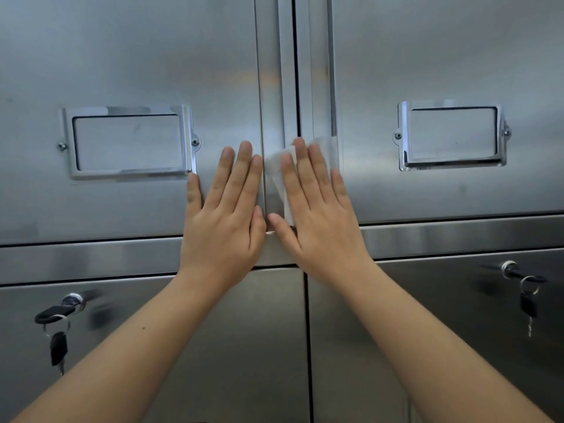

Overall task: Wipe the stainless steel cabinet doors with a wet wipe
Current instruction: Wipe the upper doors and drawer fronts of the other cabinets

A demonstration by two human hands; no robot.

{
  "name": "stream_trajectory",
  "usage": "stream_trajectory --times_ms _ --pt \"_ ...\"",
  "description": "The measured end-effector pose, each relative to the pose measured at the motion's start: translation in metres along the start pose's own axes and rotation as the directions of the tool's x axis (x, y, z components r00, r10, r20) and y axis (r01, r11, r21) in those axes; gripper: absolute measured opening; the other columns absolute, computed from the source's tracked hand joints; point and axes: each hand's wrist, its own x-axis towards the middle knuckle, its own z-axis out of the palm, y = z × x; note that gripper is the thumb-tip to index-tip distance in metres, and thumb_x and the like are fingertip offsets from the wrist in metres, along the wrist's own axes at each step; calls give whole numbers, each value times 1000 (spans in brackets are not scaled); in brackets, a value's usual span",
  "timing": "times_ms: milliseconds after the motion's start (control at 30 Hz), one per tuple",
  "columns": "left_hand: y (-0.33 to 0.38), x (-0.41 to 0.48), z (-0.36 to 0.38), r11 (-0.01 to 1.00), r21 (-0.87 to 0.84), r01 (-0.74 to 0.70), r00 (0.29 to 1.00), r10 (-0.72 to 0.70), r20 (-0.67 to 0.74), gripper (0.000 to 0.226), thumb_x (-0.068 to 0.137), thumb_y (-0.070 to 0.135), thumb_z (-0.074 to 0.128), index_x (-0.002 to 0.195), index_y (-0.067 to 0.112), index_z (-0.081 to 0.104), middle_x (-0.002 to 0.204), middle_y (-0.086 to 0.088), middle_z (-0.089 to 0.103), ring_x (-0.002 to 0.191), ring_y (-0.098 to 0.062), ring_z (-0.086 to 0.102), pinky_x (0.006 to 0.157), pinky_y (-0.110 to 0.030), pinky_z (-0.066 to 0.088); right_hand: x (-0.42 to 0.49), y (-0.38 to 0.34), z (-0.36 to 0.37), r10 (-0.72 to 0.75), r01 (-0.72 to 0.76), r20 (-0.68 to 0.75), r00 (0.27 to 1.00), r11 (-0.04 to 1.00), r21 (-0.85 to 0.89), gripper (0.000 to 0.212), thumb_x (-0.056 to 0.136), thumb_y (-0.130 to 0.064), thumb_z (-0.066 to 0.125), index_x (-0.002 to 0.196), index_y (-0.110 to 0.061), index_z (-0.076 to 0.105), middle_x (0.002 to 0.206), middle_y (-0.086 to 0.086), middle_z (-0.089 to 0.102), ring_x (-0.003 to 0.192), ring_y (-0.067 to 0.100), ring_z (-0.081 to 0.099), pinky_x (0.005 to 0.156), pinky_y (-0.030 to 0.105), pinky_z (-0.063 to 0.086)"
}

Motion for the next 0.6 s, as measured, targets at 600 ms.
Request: stream_trajectory --times_ms 600 --pt "-8 21 -7 1000 -29 -10 1000 9 -24 56 90 24 29 142 2 33 149 -13 28 137 -29 27 109 -50 8 38 20 -13 -83 89 91 992 994 -61 69 95 -49 28 142 -16 -10 149 8 -18 141 23 -14 114 34 -12"
